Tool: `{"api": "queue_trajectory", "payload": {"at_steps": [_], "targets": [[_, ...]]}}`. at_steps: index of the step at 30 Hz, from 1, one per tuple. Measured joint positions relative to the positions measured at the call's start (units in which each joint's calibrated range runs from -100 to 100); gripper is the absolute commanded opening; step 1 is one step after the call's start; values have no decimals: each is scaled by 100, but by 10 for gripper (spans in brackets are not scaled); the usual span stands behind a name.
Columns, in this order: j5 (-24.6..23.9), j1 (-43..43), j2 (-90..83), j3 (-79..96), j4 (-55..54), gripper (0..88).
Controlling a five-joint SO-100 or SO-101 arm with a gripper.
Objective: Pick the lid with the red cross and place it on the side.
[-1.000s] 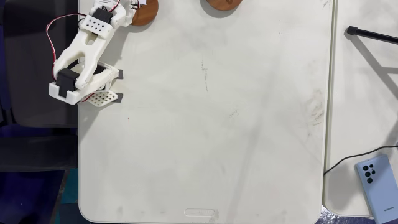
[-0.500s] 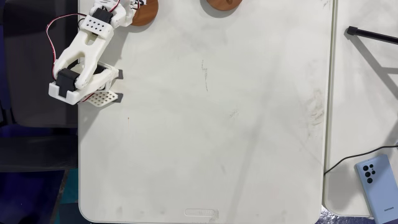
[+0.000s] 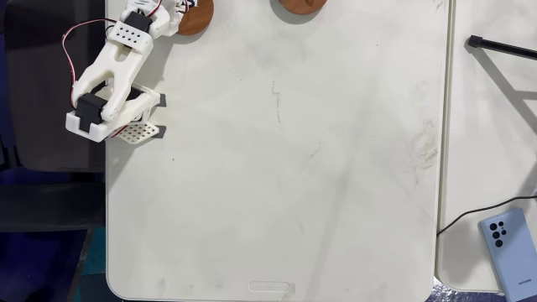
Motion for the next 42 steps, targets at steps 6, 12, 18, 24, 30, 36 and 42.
{"api": "queue_trajectory", "payload": {"at_steps": [6,12,18,24,30,36,42], "targets": [[0,0,0,458,0,201],[0,0,-269,530,26,202],[0,0,-1269,539,854,201],[130,0,-2051,539,1716,199],[731,972,-2547,539,1998,195],[1358,2962,-2606,-431,2203,28],[1430,3859,-2615,-2076,3313,1]]}}
